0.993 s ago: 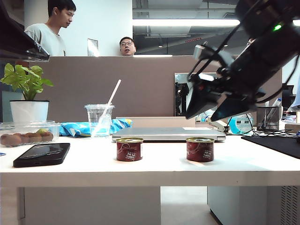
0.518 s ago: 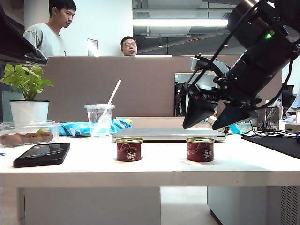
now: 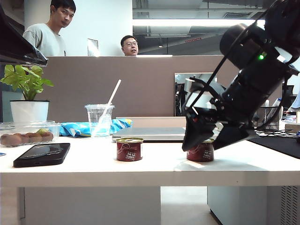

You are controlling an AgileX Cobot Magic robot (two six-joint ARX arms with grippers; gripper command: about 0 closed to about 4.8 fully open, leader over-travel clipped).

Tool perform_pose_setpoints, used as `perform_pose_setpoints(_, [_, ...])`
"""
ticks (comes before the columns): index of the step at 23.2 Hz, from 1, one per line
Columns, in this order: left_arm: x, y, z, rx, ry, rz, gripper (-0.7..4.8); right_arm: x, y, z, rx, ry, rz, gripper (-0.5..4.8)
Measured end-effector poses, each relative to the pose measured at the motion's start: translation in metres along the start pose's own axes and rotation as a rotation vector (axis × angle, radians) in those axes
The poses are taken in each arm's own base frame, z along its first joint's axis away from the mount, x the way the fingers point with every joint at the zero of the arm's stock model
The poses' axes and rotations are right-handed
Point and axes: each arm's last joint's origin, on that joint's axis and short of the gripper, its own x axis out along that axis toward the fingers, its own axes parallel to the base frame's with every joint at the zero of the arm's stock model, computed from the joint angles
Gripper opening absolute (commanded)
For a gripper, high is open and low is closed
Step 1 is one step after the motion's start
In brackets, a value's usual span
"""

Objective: Stack a can of tomatoes on the right onto the can of tomatoes on the left.

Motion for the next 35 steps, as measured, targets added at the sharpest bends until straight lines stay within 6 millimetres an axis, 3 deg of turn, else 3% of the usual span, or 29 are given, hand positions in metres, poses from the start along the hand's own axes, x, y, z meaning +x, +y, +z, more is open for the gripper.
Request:
perform_pose_setpoints(3, [0.000,0.000,0.000,0.000,0.000,0.000,-0.04,0.002,-0.001,-0.001,0.002,0.003,-0.001,3.58])
perform_pose_setpoints(7, [0.000,0.000,0.000,0.000,0.000,0.000,-0.04,0.004,-0.001,-0.001,-0.003,-0.007,-0.003,3.52])
perform_pose_setpoints(9, [0.000,0.000,0.000,0.000,0.001,0.000,-0.04,0.005,-0.001,-0.001,-0.005,-0.011,-0.004,3.00])
perform_pose_setpoints(21, [0.000,0.000,0.000,-0.001,0.002,-0.001,-0.04,0.007,-0.002,0.009,-0.019,-0.100,0.006,2.55])
perform_pose_setpoints(25, [0.000,0.000,0.000,-0.001,0.002,-0.001,-0.04,0.005,0.007,0.031,-0.045,-0.133,0.091,2.55])
perform_pose_setpoints(31, [0.000,0.000,0.000,-0.001,0.002,-0.001,-0.04,-0.002,0.051,0.078,-0.164,-0.239,0.146,2.66])
perform_pose_setpoints(35, [0.000,0.000,0.000,-0.001,0.002,-0.001,-0.04,0.017,0.063,0.090,-0.190,-0.192,0.159,2.66])
